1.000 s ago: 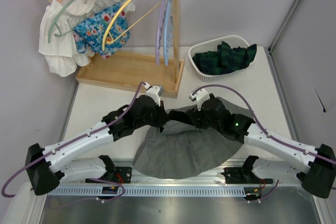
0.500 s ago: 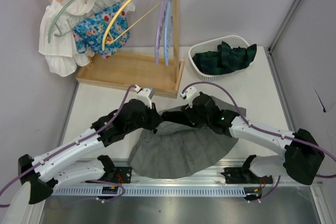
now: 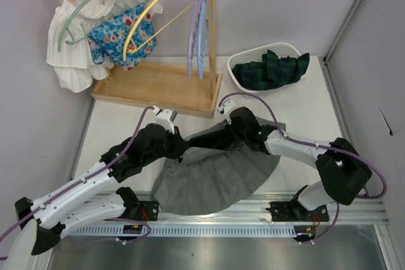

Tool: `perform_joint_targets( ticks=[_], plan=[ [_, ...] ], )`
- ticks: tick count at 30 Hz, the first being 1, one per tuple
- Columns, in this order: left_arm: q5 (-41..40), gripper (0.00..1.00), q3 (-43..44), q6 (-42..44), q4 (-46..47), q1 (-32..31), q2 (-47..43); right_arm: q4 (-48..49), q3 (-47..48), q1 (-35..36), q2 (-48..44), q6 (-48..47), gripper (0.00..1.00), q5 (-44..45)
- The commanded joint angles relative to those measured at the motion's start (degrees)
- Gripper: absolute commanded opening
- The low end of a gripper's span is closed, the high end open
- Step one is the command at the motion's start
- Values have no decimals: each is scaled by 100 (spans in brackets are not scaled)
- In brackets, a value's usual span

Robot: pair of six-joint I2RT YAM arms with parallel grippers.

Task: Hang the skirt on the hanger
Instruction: Move the skirt to the center of the board

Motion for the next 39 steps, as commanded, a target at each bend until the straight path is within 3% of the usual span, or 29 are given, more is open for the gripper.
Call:
perform_joint_targets(
  ticks=[1, 2, 5, 13, 17, 20, 24, 28, 39],
  plan=[
    [-183, 16, -24, -72, -89, 87, -242, -139, 709, -350, -245, 66, 11, -18],
    [-201, 16, -24, -72, -115, 95, -259, -272, 868, -508, -316, 249, 5, -97],
    [-184, 16, -103, -99, -89, 113, -260, -922, 1571, -842, -501, 628, 2, -685],
    [-236, 16, -253, -143, -36, 122, -339, -2696, 2960, -1748, -141, 1490, 0, -2785],
    [-333, 16, -165, -151, -150, 166, -383, -3155, 3373, -2205, -9, 1675, 0, -4284],
    [-482, 15, -77, -248, -273, 174, -374, -3647, 3672, -2495, 166, 1588, 0, -4869],
    [-579, 15, 28, -204, -397, 174, -383, -3999, 3629, -2645, 70, 1166, 0, -4746],
    [-369, 15, 37, 94, -318, 183, -566, -4149, 3620, -3153, 184, 937, 0, -5614],
    [-386, 16, 170, 183, -652, 394, -436, -4237, 3620, -3217, -44, 937, 0, -5125]
  ],
)
